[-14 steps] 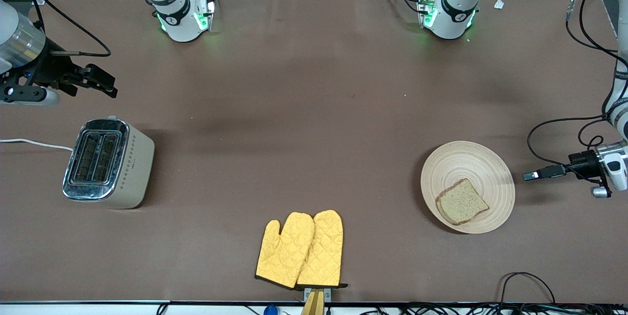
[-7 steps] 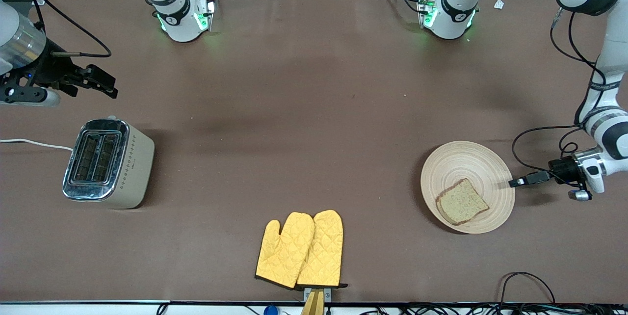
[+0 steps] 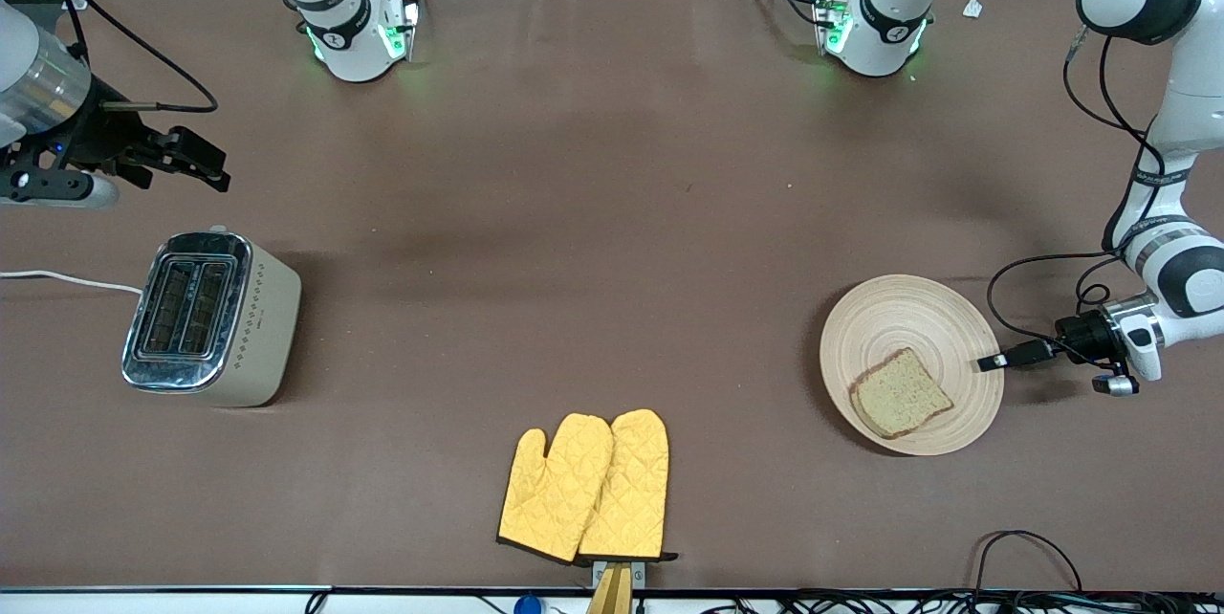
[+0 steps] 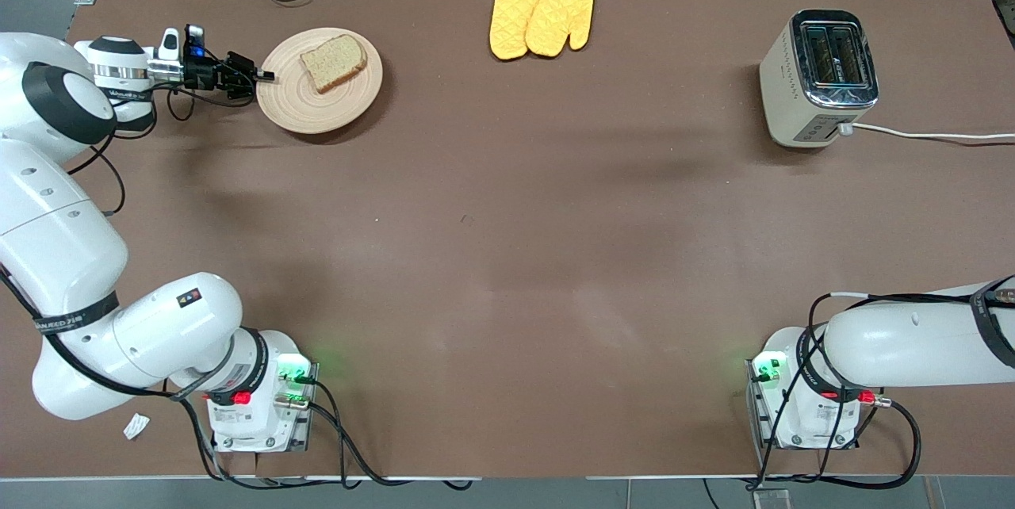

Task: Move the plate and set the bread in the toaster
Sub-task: 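Grip the plate rim with the left gripper and slide it inward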

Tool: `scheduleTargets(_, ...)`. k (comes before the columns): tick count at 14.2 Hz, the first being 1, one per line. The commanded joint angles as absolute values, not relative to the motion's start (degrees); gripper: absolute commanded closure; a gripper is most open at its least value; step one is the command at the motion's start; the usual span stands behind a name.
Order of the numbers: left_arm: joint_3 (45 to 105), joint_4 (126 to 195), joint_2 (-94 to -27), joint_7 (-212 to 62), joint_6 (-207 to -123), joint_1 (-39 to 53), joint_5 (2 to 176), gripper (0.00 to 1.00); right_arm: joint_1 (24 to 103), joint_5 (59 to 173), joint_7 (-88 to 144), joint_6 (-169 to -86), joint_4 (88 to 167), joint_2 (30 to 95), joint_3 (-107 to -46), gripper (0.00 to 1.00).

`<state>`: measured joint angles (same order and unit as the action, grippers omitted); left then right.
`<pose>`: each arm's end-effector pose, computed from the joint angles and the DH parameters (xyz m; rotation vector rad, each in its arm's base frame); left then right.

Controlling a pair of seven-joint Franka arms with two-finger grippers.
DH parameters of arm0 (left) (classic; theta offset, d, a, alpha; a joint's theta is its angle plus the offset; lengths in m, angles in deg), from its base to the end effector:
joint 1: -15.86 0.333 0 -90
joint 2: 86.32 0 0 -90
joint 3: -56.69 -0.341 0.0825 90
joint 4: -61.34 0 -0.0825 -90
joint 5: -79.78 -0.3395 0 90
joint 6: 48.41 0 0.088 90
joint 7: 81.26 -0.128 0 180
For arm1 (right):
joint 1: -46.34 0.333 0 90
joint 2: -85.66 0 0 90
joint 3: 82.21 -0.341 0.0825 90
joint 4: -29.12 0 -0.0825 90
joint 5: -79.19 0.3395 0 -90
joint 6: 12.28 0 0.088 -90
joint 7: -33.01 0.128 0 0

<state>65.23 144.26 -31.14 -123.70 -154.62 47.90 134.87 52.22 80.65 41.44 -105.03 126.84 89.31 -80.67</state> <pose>0.6299 0.2063 0.1500 2.0486 0.2833 0.1034 0.4885 0.0398 0.6068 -3.1149 0.1135 0.0404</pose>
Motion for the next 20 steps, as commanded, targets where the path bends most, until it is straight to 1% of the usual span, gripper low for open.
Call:
scheduleTargets(1,65.5,142.9,-30.2,-124.7,-154.8,47.8,135.9,0.77,52.1,80.6,41.8,-105.8,127.7,89.7,-80.9,0.0)
scheduleTargets(3,65.7,142.8,-30.2,-125.4,-154.8,47.8,135.8,0.85,52.1,80.7,41.8,-105.8,127.6,89.7,-80.9,0.0)
scheduleTargets(5,65.7,142.0,-30.2,-125.4,-154.7,47.7,135.7,0.97,52.1,80.7,41.8,-105.8,127.6,89.7,-80.9,0.0)
scheduleTargets(6,65.7,141.9,-30.4,-125.4,-154.3,47.7,135.6,0.99,52.1,80.7,41.8,-105.8,127.6,89.7,-80.9,0.0)
scheduleTargets(7,65.9,141.8,-30.7,-125.4,-154.1,47.7,135.6,0.99,52.1,80.7,41.8,-105.8,127.7,89.7,-80.9,0.0)
scheduleTargets(11,71.8,141.8,-32.0,-126.1,-152.7,48.3,131.6,1.0,52.1,80.8,41.8,-105.8,127.6,89.5,-81.0,0.0)
scheduleTargets(16,76.3,142.5,-34.0,-125.3,-149.4,47.9,130.9,1.0,52.0,81.1,41.9,-105.8,127.7,89.4,-80.9,0.0)
scheduleTargets(20,77.4,142.6,-34.0,-124.9,-151.0,43.6,131.7,1.0,52.3,83.6,42.3,-105.8,127.6,88.7,-81.1,0.0)
